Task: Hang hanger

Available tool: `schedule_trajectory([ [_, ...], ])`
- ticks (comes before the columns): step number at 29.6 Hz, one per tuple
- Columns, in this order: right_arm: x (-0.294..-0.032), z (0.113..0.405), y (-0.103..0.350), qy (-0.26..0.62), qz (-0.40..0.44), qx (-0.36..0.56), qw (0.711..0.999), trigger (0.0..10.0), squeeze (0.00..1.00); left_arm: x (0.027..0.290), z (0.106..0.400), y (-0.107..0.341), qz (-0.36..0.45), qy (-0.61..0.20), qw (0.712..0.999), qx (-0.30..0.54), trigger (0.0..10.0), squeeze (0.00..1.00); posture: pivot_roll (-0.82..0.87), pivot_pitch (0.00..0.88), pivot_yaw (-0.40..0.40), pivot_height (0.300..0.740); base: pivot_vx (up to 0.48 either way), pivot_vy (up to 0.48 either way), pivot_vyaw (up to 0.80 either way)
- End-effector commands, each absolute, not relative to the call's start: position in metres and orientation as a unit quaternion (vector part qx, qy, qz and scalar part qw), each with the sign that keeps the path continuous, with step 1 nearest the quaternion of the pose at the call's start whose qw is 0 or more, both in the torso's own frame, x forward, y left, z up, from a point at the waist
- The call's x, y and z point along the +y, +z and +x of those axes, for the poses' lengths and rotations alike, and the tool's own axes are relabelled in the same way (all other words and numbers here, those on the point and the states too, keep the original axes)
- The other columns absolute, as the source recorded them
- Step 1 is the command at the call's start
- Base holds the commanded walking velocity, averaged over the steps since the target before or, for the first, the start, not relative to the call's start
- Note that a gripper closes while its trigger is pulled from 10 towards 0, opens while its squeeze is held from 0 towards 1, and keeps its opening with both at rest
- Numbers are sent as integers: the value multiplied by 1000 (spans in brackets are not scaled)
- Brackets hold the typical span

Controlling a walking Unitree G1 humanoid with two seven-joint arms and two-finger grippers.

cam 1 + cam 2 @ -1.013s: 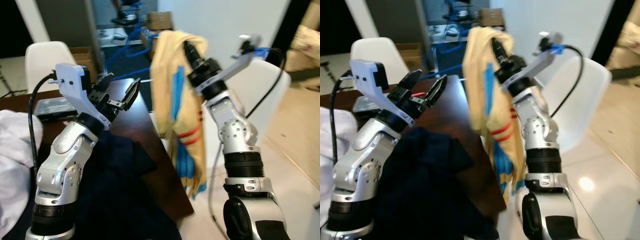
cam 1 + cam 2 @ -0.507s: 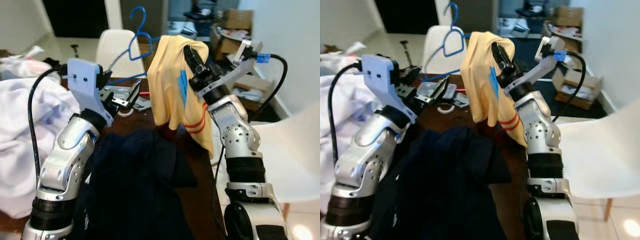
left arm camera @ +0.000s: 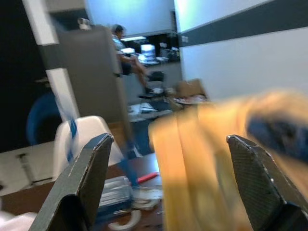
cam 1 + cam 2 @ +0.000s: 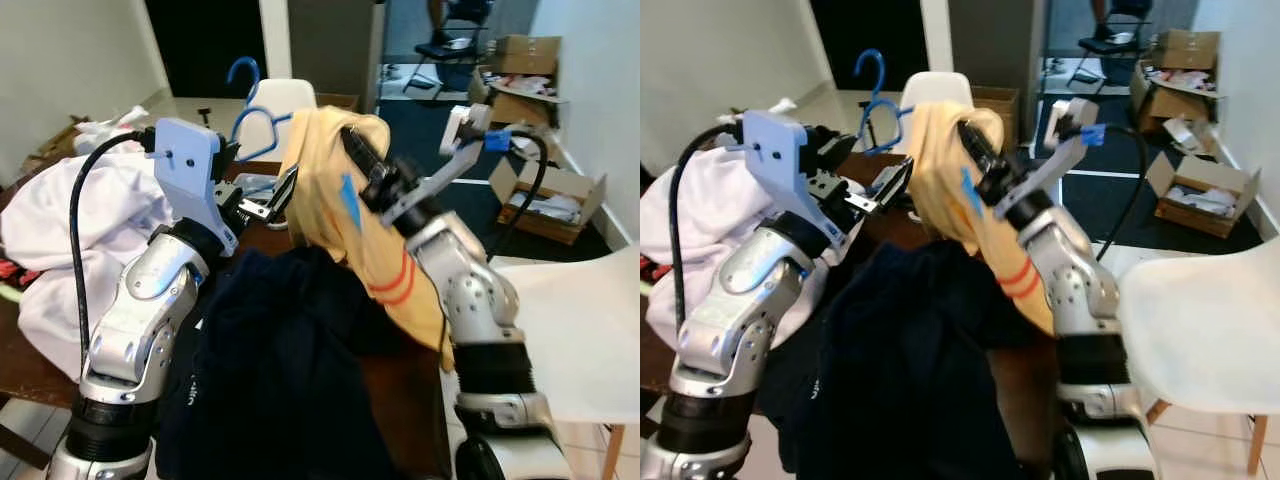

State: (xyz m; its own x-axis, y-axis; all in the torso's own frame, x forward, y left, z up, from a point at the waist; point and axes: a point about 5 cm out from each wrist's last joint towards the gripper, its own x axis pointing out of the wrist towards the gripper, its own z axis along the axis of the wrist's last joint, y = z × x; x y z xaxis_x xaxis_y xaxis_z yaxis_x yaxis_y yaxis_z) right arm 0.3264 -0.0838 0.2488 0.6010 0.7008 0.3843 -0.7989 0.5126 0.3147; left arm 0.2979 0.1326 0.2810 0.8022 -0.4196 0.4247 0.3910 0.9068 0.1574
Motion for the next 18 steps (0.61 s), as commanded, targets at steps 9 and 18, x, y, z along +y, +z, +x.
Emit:
schedule_trajectory([
  [9,-50,313,199,458,178,29,870,10000,0,146,300,286,72,-184,952,-235,10000,0,38,43,-2,740,0,0,0],
  [18,-91,341,219,330,253,-34,909,10000,0,146,300,289,74,-199,948,-237,10000,0,37,46,-5,740,0,0,0],
])
